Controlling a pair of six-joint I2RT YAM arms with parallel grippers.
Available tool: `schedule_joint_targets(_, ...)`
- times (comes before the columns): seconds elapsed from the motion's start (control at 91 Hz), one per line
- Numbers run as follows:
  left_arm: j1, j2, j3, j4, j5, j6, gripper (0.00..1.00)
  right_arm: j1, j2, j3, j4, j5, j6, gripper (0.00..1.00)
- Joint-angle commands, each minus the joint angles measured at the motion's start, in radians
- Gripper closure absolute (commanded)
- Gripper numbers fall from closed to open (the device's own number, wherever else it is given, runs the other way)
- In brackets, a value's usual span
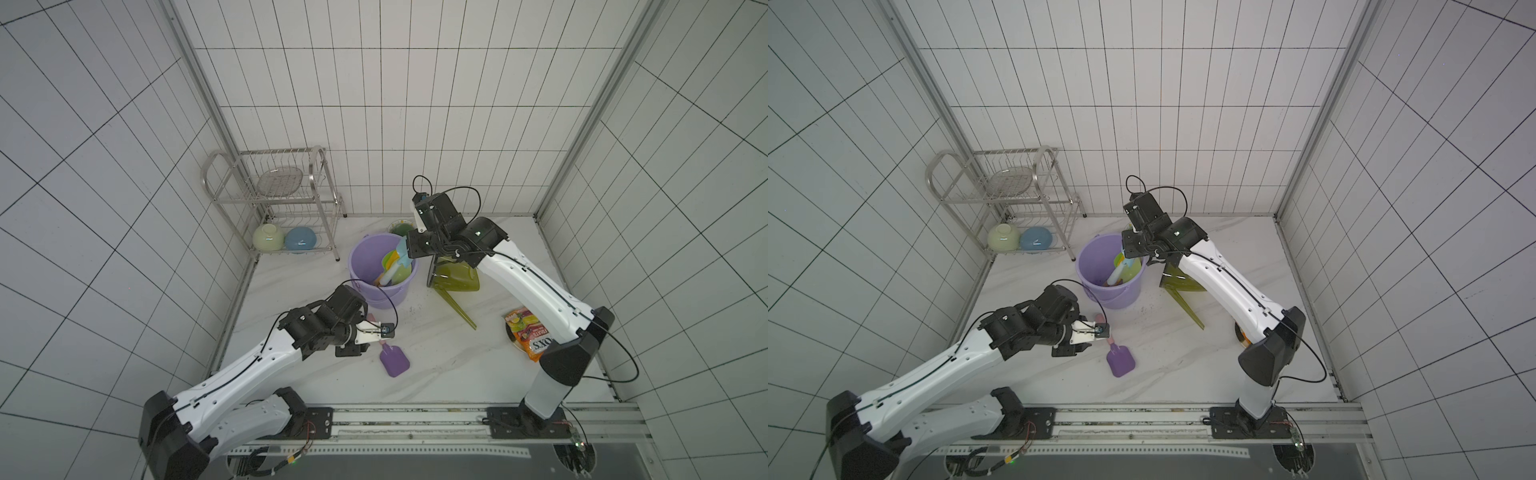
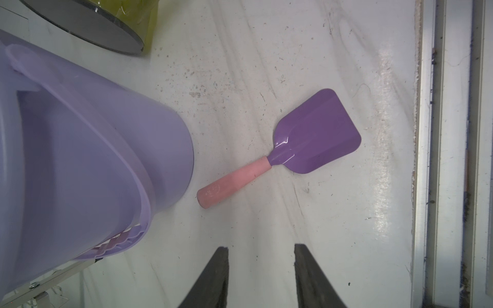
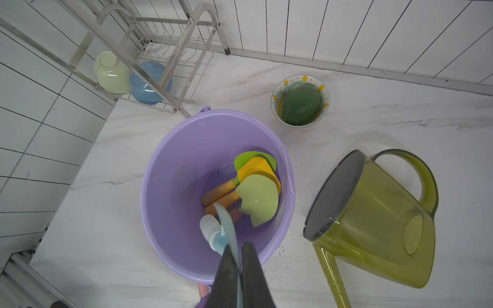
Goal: Organize the gardening tools
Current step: Place the gardening tool in the container.
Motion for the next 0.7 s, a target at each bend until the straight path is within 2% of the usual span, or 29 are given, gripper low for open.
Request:
schedule_joint_targets(0.0,-0.007,0.000,-0.026,0.040,-0.018,0.049,0.58,0.011,0.051,0.059,-0.043,0.040,-0.048,1.00)
schedule_joint_targets(0.341,-0.018,0.019,-0.080,0.091,-0.069,0.093,0.58,0.029,0.180,0.065,0.010,0.017,-0.043,1.00)
schedule_joint_targets(0.693,-0.021,0.041,-0.088,0.116,-0.083,0.125,0.58,0.028,0.236,0.021,0.064,-0.013,-0.033,0.99)
